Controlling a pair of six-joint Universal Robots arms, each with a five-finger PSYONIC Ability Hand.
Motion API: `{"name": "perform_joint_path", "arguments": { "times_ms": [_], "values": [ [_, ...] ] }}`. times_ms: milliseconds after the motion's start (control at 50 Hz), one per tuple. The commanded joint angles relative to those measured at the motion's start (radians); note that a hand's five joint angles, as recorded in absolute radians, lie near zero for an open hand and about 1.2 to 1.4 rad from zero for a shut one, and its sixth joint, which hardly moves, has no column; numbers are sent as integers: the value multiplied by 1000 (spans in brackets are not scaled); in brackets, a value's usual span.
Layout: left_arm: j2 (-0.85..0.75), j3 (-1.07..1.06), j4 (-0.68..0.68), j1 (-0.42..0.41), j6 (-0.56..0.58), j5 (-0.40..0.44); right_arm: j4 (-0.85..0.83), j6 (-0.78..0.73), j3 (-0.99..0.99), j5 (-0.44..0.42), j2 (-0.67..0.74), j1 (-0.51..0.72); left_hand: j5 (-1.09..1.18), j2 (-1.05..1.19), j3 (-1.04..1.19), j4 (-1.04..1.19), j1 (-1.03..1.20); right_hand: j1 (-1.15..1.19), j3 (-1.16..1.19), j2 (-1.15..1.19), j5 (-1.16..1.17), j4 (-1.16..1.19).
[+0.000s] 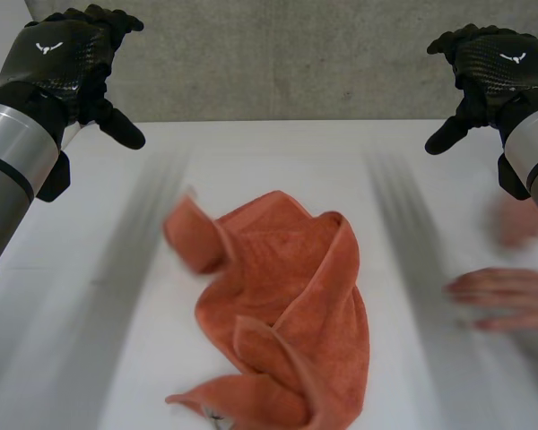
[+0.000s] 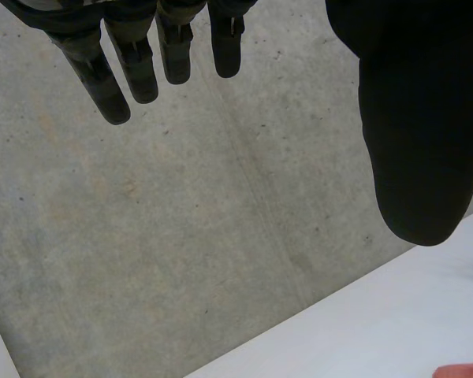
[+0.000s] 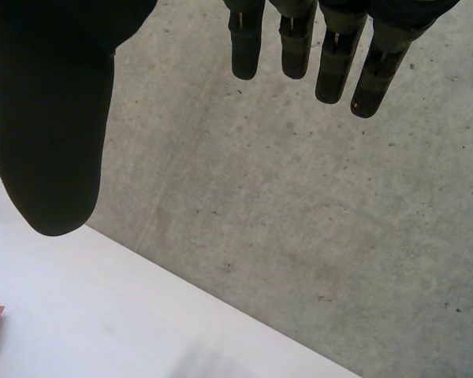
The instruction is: Fold the laundry
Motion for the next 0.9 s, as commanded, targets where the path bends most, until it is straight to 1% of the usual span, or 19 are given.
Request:
{"name": "perform_joint_path", "arguments": {
  "times_ms": [20,140,220,300,340,360,380,420,440,500,520,560,600,660,740,800,900],
  "values": [
    [-1,-2,1,0,1,0,0,0,8,-5,1,2,-44,-28,-40,-29,-28,-31,-35,-44,-57,-57],
    [-4,-2,1,0,2,0,0,-2,20,-54,1,7,-44,-28,-40,-29,-28,-31,-35,-44,-57,-57],
    [-13,-4,-1,-3,4,2,0,-6,25,-69,3,7,-35,-20,-31,-21,-19,-31,-35,-44,-57,-57],
    [-17,-2,-10,-7,-1,-5,18,-64,20,-104,12,7,-14,1,-10,0,1,-31,-35,-44,-57,-57],
    [-30,-5,-22,-36,-6,-6,21,-78,22,-110,15,7,-6,10,-1,9,10,-31,-35,-44,-57,-57],
    [-39,-7,-28,-52,-7,-6,43,-130,25,-133,21,8,-6,10,-1,9,10,-31,-35,-44,-57,-57],
    [-59,-9,-42,-85,-12,-8,55,-153,23,-141,26,10,-3,13,1,12,13,-31,-35,-44,-57,-57],
    [-79,-12,-60,-115,-19,-12,77,-202,23,-153,39,10,0,16,4,15,16,-31,-35,-44,-57,-57],
    [-90,-13,-71,-126,-25,-15,96,-251,23,-158,58,10,0,16,4,15,16,-31,-35,-44,-57,-57],
    [-112,-18,-91,-150,-42,-20,120,-325,22,-161,93,10,15,30,19,29,31,-31,-35,-44,-57,-57],
    [-134,-25,-114,-167,-70,-23,132,-369,19,-161,111,13,35,51,39,50,51,-31,-35,-44,-57,-57],
    [-173,-36,-146,-191,-137,-26,137,-406,17,-156,128,14,77,92,81,91,92,-31,-35,-44,-57,-57],
    [-220,-58,-177,-233,-228,-29,138,-440,16,-156,150,25,94,110,98,109,110,-31,-35,-44,-57,-57],
    [-248,-87,-180,-256,-269,-32,138,-465,14,-156,162,36,97,113,101,112,113,-31,-35,-44,-57,-57],
    [-270,-145,-180,-293,-292,-75,138,-469,10,-161,204,39,141,157,145,156,157,-31,-35,-44,-57,-57],
    [-277,-194,-179,-349,-297,-147,138,-471,8,-163,220,40,138,154,142,153,154,-31,-35,-44,-57,-57],
    [-277,-226,-177,-405,-294,-227,138,-471,8,-163,225,42,132,148,137,147,148,-31,-35,-44,-57,-57]
  ]
}}
